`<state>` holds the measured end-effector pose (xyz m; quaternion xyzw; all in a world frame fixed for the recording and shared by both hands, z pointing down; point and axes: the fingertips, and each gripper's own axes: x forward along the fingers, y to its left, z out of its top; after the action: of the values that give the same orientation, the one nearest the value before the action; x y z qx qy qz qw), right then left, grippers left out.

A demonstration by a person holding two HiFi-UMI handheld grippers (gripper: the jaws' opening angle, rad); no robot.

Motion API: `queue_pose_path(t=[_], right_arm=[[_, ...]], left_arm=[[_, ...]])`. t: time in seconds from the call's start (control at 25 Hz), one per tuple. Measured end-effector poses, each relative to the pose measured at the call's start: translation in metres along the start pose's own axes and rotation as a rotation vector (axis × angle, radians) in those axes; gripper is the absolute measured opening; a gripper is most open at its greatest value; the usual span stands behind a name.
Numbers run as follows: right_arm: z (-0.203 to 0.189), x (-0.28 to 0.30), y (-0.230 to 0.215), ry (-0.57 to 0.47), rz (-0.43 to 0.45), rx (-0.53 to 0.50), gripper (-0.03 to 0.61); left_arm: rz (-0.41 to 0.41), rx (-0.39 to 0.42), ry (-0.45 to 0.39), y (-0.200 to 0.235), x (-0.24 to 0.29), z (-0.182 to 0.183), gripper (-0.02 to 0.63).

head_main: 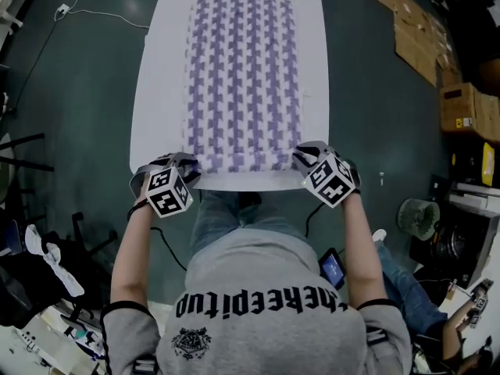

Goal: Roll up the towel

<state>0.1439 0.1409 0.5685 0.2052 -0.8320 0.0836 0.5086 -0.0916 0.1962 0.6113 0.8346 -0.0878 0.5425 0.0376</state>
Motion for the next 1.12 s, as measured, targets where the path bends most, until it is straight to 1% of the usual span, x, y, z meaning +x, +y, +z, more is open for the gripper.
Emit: queue_pose_path(t=[0.12,0.2,0.28,0.36,0.48,0.56,0.6,0.64,0.72,0.8,0.96,1.04,1.12], right_arm=[[0.007,-0.025,0.0,-0.043,-0.058,-0.014,0.041],[0.008,-0.026,0.022,-0.036,-0.04,-0.076,0.079],[0.003,-0.013,0.046,0.0,-0.017,-0.17,0.125],[-0.008,0.007,0.054,0.055,-0.023,-0.245,0.157],[-0.025,0.025,0.042,0.116,-0.058,-0.289,0.172],[-0.031,0.03,0.036,0.136,-0.054,-0.3,0.171],[-0.032,0.03,0.035,0.142,-0.047,-0.303,0.159],[-0.033,0.03,0.036,0.146,-0.043,-0.306,0.117],[-0.033,0.026,0.037,0.143,-0.034,-0.305,0.064],[-0.032,0.022,0.039,0.131,-0.003,-0.284,0.053],[-0.028,0.017,0.042,0.135,0.132,-0.197,0.049],[-0.026,0.018,0.04,0.143,0.162,-0.163,0.049],[-0.023,0.018,0.037,0.146,0.172,-0.13,0.052]], left_arm=[[-0.007,-0.004,0.0,0.004,0.001,0.0,0.127],[-0.016,-0.005,0.001,0.004,0.001,0.001,0.127],[-0.021,-0.002,0.004,0.004,0.001,0.001,0.127],[-0.024,0.007,0.01,0.003,0.001,0.001,0.127],[-0.025,0.027,0.021,0.002,0.0,0.0,0.127],[-0.023,0.043,0.03,0.001,-0.001,0.0,0.123],[-0.026,0.049,0.035,0.001,-0.001,0.0,0.116],[-0.03,0.054,0.039,0.0,-0.001,-0.001,0.099],[-0.048,0.06,0.041,-0.002,-0.002,-0.002,0.069],[-0.083,0.059,0.034,-0.003,-0.004,-0.003,0.061],[-0.195,0.012,0.007,-0.004,-0.009,-0.004,0.059],[-0.214,-0.016,-0.005,-0.001,-0.011,-0.004,0.06],[-0.222,-0.03,-0.01,0.001,-0.012,-0.003,0.061]])
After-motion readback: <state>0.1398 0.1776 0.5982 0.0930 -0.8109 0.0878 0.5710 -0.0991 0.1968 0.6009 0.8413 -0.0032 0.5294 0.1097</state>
